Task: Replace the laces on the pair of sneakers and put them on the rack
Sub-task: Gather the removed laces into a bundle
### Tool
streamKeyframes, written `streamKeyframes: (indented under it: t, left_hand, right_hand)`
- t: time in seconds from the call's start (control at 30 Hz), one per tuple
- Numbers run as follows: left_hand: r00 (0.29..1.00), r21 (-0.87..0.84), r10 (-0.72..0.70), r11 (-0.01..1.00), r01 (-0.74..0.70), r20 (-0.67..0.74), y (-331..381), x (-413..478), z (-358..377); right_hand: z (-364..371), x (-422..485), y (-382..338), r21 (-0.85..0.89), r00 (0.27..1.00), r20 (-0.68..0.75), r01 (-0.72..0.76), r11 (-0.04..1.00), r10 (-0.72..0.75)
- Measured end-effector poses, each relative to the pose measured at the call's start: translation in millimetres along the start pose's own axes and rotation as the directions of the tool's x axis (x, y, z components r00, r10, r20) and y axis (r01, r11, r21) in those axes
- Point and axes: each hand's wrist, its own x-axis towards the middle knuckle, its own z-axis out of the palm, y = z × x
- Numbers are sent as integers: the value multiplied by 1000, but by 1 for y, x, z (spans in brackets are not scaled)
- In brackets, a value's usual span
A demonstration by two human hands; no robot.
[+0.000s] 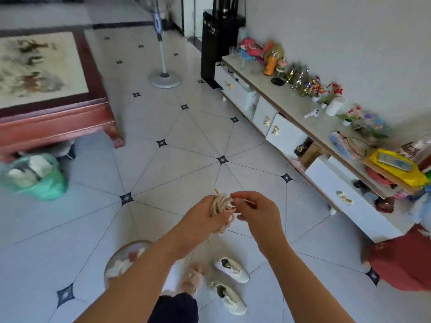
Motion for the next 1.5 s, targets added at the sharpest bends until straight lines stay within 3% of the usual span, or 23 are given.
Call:
streamKeyframes:
  t: [0.1,0.17,0.27,0.5,0.73,0.97,1.17,1.5]
  left_hand:
    - [978,-37,-68,997,62,-197,-14,-51,-8]
    - [948,48,-75,994,94,-310,-20,-84,-20]
    - [920,117,-61,986,115,-388,-27,-118,-34]
    - [717,-50,-135,989,139,-684,-46,-191,-95]
    - [588,-108,-199,976,187,-784,-80,-261,-191]
    - [523,-115,-183,980,159,-833,-122,-342,-355]
    - [466,-121,-186,979,166,-865,-140,-395,-470]
    - [445,-105,-249,940,324,-860,-160,-353,-617]
  right_hand:
    - [28,-34,5,-46,997,76,34,998,-31]
    - [51,-54,4,-64,987,157,58,996,-47]
    - [80,-73,1,-48,966,252,71,996,-57]
    - [166,-114,-18,-50,884,465,84,995,-51]
    - [288,-156,-34,-123,801,599,112,986,-16]
    - [429,-182,-37,-334,765,643,250,909,27]
    - [514,-183,-50,-469,770,627,254,846,117]
    - [660,-103,-103,-368,748,661,261,892,54]
